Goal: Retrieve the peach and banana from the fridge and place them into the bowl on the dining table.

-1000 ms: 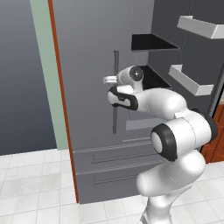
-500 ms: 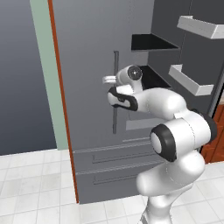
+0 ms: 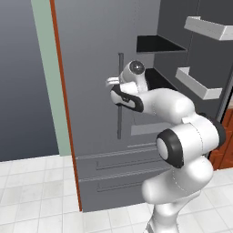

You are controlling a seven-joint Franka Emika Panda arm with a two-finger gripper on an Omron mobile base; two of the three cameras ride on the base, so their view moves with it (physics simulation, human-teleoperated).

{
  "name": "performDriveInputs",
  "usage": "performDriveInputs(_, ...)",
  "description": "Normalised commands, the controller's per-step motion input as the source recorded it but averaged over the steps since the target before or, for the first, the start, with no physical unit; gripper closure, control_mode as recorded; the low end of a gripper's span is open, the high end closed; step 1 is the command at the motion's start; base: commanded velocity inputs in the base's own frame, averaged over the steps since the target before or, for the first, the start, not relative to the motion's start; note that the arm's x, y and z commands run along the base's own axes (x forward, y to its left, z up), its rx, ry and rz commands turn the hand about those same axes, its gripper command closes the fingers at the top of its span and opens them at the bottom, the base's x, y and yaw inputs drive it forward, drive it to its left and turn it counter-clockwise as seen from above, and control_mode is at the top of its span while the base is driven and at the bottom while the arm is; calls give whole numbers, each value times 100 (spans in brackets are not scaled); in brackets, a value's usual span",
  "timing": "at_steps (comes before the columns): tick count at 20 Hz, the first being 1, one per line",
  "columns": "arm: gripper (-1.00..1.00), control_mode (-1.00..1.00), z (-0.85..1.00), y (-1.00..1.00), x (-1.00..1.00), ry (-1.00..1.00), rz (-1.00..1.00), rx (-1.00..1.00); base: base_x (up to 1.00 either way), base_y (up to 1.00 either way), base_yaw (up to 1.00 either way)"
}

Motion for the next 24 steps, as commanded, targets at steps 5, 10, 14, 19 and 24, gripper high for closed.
performDriveInputs(5, 100, -100, -7, 59, 47, 0, -2, 0, 0, 0, 0)
performDriveInputs(10, 100, -100, -6, 43, 39, 0, -4, 0, 0, 0, 0)
performDriveInputs(14, 100, -100, 9, 27, -43, 11, 0, 0, 0, 0, 0)
performDriveInputs(19, 100, -100, 22, 38, -100, 11, 0, 0, 0, 0, 0)
performDriveInputs(24, 100, -100, 26, 51, -92, 7, 0, 0, 0, 0, 0)
